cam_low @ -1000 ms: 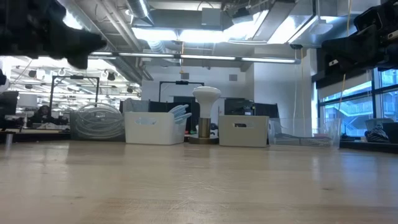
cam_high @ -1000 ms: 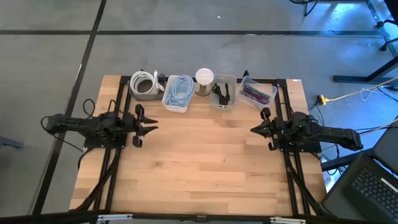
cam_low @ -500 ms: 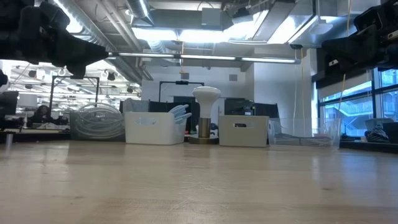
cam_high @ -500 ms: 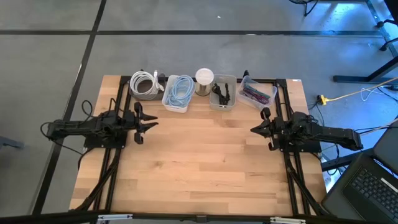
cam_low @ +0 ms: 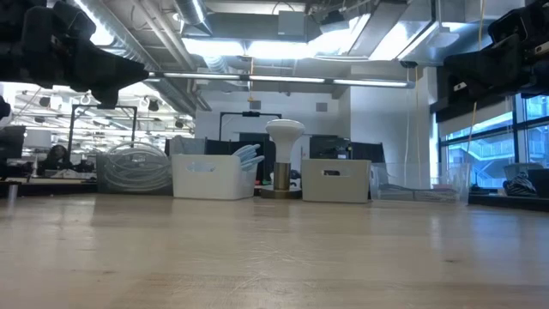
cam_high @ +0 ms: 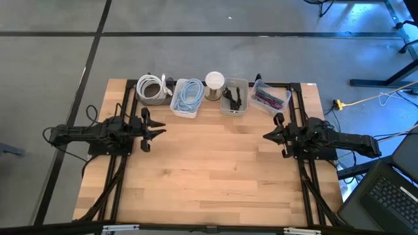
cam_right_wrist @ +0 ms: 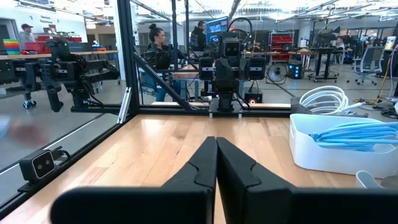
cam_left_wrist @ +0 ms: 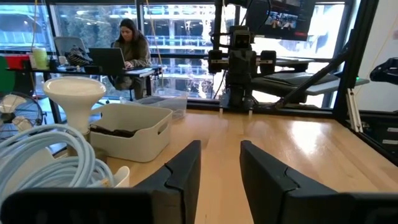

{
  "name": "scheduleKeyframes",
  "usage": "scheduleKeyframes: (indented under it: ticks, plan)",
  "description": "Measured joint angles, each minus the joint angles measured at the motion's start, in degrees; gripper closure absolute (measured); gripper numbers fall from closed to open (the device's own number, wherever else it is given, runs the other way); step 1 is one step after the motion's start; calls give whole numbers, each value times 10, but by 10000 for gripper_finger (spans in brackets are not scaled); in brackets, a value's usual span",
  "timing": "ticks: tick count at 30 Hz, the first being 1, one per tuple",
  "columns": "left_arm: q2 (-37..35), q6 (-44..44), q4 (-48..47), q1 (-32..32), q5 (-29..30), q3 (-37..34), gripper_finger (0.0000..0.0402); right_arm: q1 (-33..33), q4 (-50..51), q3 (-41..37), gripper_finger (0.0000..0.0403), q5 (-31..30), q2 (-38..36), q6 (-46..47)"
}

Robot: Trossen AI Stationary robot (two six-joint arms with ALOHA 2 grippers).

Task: Pick & Place USB Port
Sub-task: Return to Home Position

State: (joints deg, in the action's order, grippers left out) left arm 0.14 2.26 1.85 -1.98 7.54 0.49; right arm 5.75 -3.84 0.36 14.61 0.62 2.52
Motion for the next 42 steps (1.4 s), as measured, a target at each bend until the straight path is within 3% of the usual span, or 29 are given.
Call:
scheduleKeyframes:
  ticks: [42]
  plan:
    - [0,0,0,0,1,0,301,0,0,0,393,0,0,0]
